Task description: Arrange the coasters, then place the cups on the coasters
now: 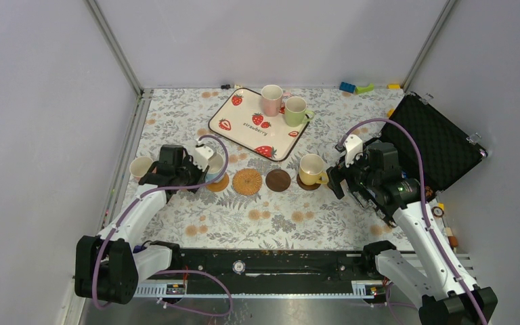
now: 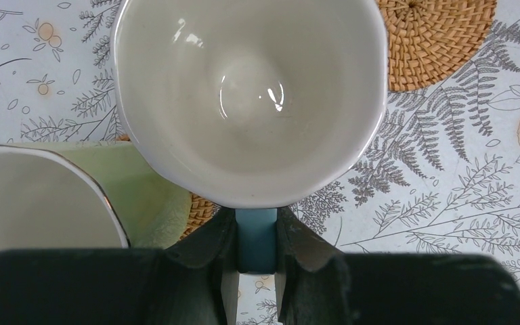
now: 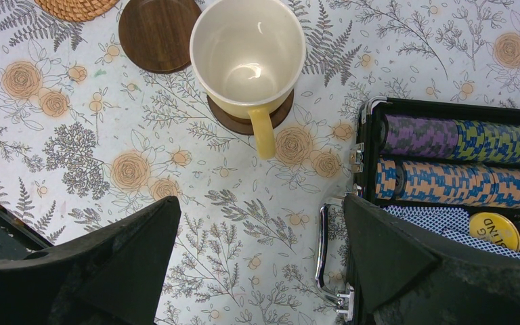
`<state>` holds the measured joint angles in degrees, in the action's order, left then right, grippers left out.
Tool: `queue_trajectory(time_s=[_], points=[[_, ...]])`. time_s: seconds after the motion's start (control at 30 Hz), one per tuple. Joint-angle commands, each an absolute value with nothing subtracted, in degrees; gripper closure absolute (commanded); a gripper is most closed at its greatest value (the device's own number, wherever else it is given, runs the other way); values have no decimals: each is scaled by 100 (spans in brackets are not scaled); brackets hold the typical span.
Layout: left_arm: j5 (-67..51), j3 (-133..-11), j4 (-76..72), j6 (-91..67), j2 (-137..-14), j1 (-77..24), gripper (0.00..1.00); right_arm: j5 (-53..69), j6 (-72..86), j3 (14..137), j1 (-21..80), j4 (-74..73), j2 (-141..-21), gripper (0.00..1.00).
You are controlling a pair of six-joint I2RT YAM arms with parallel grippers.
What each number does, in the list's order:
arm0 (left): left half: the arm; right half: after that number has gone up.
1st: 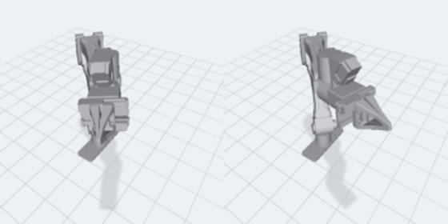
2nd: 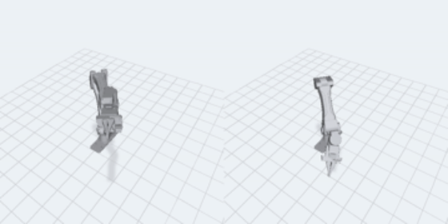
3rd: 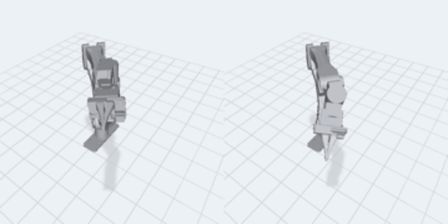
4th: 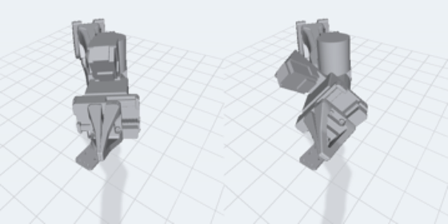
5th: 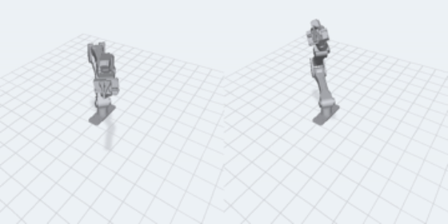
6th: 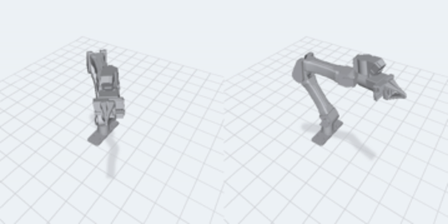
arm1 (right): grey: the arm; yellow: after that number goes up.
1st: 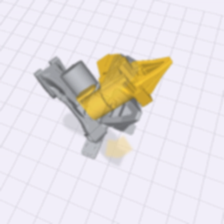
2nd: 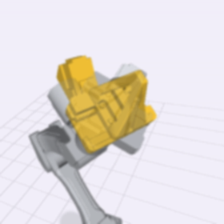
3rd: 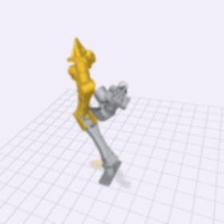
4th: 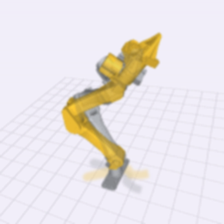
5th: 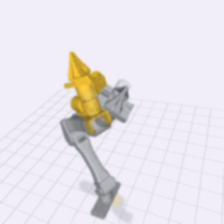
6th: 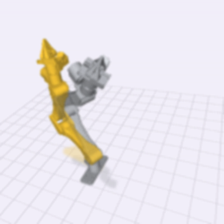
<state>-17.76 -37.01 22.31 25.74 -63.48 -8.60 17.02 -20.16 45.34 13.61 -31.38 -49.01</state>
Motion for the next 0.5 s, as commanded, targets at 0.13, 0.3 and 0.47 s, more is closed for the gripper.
queue_trajectory(time_s=[0.13, 0.3, 0.47], points=[[-2383, -3865, 1899, 2822, -6273, -828, 100, 1677, -2004, 4565, 1385, -3043, -4919, 1], [-2395, -3904, 1951, 2847, -6349, -829, 100, 1662, -2004, 4562, 1383, -3034, -4936, 1], [-2321, -3916, 1963, 2865, -6422, -831, 100, 1668, -2011, 4558, 1383, -3038, -4914, 1]])
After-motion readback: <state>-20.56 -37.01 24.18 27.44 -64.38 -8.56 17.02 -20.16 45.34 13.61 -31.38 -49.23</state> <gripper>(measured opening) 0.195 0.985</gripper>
